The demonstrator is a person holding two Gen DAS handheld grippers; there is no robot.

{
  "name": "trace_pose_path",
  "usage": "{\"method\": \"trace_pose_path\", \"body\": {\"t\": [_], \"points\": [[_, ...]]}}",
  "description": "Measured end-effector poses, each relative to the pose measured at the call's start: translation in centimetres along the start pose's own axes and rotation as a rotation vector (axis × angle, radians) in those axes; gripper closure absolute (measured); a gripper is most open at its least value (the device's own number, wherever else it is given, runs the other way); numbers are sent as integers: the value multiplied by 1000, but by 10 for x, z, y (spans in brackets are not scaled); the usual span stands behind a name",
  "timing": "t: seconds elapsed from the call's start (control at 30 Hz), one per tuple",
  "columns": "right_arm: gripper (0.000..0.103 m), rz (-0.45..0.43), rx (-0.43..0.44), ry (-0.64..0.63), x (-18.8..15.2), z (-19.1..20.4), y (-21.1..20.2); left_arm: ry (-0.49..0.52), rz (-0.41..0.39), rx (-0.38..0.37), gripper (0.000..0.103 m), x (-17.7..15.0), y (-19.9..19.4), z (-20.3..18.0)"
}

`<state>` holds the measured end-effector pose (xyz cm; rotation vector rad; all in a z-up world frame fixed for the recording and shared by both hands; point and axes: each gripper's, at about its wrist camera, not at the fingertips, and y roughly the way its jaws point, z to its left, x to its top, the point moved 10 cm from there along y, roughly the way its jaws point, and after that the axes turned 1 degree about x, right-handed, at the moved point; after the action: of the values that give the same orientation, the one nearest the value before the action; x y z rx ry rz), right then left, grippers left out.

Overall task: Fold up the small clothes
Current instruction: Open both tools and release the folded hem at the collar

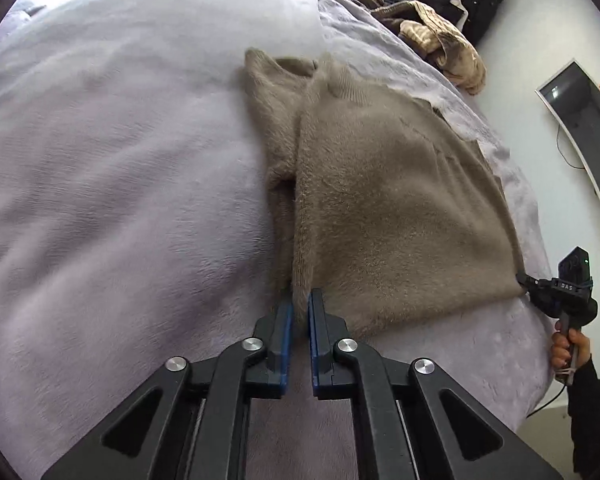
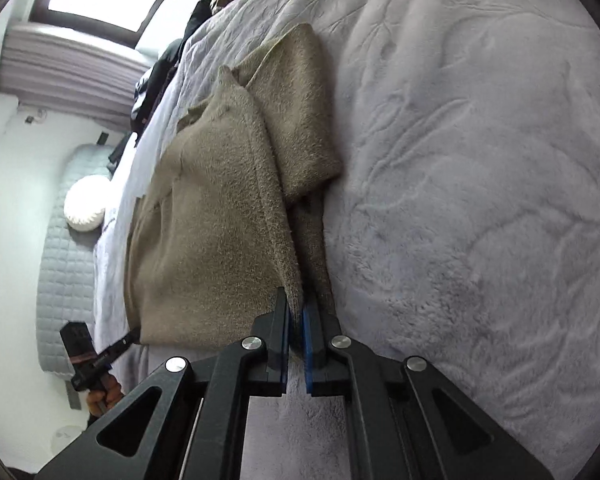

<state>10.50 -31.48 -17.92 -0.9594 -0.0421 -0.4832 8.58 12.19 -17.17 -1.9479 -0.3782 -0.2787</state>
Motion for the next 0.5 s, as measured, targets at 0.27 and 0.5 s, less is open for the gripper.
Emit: {"method": "trace_pose_path", "body": {"t": [0.27, 0.5], "points": [[91, -187, -78, -68, 39, 29, -41, 43, -183, 101, 23, 55, -47, 10], [91, -154, -79, -138, 89, 90, 26, 122, -186, 9, 23, 124, 8, -63]]}}
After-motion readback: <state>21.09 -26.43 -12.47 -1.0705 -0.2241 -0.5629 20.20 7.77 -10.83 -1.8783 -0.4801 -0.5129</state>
